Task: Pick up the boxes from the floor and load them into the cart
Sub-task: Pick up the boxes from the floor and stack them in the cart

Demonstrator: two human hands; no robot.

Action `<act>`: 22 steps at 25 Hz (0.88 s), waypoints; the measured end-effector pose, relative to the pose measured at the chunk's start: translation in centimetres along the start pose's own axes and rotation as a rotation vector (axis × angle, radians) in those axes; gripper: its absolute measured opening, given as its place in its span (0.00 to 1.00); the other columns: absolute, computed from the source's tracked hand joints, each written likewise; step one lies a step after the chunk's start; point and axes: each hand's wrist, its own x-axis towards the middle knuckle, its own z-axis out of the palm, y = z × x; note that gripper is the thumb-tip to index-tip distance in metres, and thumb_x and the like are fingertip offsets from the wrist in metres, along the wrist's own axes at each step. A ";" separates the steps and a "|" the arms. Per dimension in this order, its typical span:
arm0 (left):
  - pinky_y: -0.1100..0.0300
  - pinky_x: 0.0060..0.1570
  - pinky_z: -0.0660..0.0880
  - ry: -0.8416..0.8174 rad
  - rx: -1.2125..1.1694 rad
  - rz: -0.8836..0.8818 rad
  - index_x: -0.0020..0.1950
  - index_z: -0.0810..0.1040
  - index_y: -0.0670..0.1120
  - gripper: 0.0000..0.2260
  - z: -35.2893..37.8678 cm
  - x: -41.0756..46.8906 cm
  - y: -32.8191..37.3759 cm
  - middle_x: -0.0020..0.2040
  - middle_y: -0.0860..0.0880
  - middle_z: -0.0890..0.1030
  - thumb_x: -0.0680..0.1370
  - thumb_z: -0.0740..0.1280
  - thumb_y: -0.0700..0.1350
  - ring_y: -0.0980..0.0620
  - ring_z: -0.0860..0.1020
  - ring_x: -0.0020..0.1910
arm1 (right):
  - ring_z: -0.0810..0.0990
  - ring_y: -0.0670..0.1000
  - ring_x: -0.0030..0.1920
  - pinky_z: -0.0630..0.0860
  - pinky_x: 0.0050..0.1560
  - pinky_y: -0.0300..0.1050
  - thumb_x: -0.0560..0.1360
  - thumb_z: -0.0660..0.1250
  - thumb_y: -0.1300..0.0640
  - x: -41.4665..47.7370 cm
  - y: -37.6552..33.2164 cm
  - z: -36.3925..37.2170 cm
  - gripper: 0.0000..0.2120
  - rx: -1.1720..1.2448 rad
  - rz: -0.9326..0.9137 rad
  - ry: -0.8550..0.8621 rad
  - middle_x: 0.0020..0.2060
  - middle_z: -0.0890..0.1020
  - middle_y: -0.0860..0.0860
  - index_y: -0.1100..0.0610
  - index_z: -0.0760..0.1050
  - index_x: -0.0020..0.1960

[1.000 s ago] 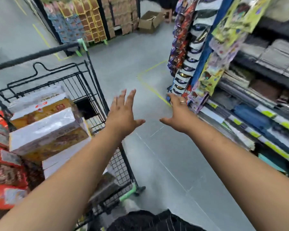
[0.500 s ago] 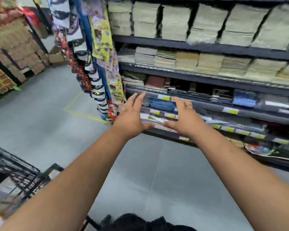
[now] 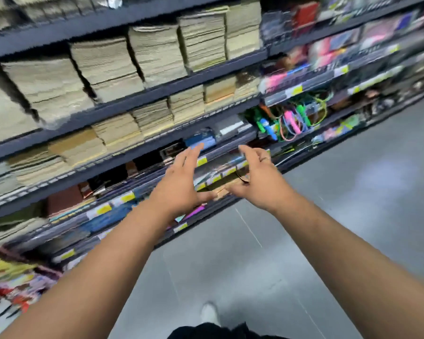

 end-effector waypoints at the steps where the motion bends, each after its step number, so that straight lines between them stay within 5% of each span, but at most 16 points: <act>1: 0.48 0.74 0.57 -0.037 -0.016 0.059 0.78 0.45 0.57 0.49 0.5 2.8 0.9 0.78 0.50 0.54 0.68 0.75 0.58 0.48 0.56 0.76 | 0.69 0.60 0.66 0.71 0.64 0.56 0.66 0.75 0.40 0.8 1.4 -1.3 0.46 0.010 0.058 0.053 0.72 0.57 0.56 0.44 0.51 0.75; 11: 0.52 0.74 0.56 -0.291 -0.043 0.568 0.79 0.49 0.52 0.47 11.0 21.6 18.3 0.77 0.46 0.58 0.70 0.75 0.56 0.50 0.56 0.76 | 0.68 0.61 0.68 0.69 0.66 0.53 0.67 0.74 0.39 0.1 16.8 -13.2 0.46 0.011 0.524 0.372 0.72 0.58 0.57 0.45 0.52 0.76; 22: 0.53 0.73 0.58 -0.417 -0.159 0.697 0.79 0.49 0.53 0.45 25.7 34.4 44.5 0.76 0.48 0.59 0.71 0.74 0.55 0.49 0.60 0.75 | 0.69 0.58 0.67 0.70 0.64 0.52 0.69 0.73 0.40 -3.4 39.8 -33.7 0.44 0.014 0.768 0.524 0.74 0.56 0.54 0.43 0.50 0.75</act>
